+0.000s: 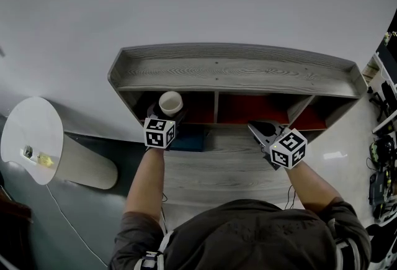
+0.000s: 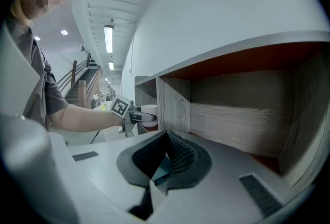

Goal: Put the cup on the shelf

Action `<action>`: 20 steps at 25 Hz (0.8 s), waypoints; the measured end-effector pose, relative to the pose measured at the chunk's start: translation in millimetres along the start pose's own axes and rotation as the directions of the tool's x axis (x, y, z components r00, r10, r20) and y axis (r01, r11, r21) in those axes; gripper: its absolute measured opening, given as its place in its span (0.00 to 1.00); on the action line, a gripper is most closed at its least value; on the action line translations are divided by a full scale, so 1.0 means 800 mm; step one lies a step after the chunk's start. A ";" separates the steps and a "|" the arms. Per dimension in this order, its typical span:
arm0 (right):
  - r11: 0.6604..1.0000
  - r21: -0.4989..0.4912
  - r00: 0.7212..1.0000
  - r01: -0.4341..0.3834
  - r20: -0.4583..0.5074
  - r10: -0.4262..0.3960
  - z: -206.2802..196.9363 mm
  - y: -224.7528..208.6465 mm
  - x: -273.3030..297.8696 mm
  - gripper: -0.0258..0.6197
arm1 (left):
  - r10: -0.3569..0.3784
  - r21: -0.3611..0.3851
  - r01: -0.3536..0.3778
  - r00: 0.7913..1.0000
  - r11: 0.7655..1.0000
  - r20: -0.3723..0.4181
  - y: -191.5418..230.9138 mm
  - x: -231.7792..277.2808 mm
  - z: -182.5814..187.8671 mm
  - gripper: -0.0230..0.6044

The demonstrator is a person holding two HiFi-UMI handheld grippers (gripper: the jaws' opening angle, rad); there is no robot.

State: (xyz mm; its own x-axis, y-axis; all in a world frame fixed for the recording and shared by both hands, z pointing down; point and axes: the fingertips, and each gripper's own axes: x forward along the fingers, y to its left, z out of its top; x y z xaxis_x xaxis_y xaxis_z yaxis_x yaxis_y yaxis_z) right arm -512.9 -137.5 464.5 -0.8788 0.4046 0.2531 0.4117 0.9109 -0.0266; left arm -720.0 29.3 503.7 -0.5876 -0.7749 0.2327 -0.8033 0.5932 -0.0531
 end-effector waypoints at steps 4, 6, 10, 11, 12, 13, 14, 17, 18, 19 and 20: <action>1.000 -0.001 1.000 -0.002 -0.005 0.002 -0.002 0.005 -0.002 0.03 | 0.019 -0.044 -0.017 0.999 0.999 0.030 0.000 -0.007 0.001 0.71; 1.000 -0.001 1.000 0.000 -0.006 0.000 -0.003 0.007 -0.002 0.03 | 0.043 -0.037 -0.041 0.998 0.998 0.041 0.002 -0.012 0.002 0.73; 1.000 0.001 1.000 0.005 -0.004 -0.005 -0.006 0.014 -0.004 0.03 | 0.090 -0.037 -0.088 0.995 0.995 0.052 0.006 -0.032 0.003 0.75; 1.000 0.001 1.000 0.007 -0.002 -0.007 -0.006 0.015 -0.005 0.03 | 0.099 -0.049 -0.096 0.994 0.994 0.052 0.004 -0.040 0.001 0.75; 1.000 0.003 1.000 0.011 0.000 -0.011 -0.007 0.016 -0.007 0.03 | 0.104 -0.063 -0.101 0.993 0.993 0.053 0.000 -0.050 -0.002 0.75; 1.000 0.004 1.000 0.016 0.003 -0.016 -0.008 0.016 -0.010 0.03 | 0.104 -0.076 -0.100 0.993 0.992 0.055 -0.007 -0.060 -0.005 0.75; 1.000 0.006 1.000 0.021 0.007 -0.021 -0.008 0.016 -0.014 0.03 | 0.099 -0.086 -0.094 0.993 0.992 0.057 -0.017 -0.069 -0.009 0.75; 0.999 0.015 0.999 0.047 0.018 -0.047 -0.011 0.010 -0.034 0.03 | 0.038 -0.089 -0.033 0.998 0.995 0.053 -0.063 -0.088 -0.020 0.75; 0.998 0.019 0.998 0.059 0.023 -0.059 -0.012 0.006 -0.043 0.03 | 0.006 -0.086 -0.001 0.999 0.996 0.052 -0.082 -0.091 -0.022 0.75; 0.997 0.024 0.997 0.072 0.027 -0.073 -0.014 0.003 -0.053 0.03 | -0.029 -0.084 0.034 0.998 0.996 0.054 -0.103 -0.093 -0.022 0.75; 0.996 0.029 0.996 0.087 0.030 -0.088 -0.016 -0.002 -0.064 0.03 | -0.066 -0.082 0.070 0.996 0.994 0.059 -0.126 -0.093 -0.020 0.75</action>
State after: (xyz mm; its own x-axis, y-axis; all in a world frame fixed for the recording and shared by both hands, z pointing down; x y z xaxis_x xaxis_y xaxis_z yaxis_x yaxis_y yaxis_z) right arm -465.1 -160.5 464.3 -0.9184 0.3252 0.2254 0.3264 0.9447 -0.0329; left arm -594.0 30.9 507.6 -0.5384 -0.8236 0.1782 -0.8320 0.5532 0.0429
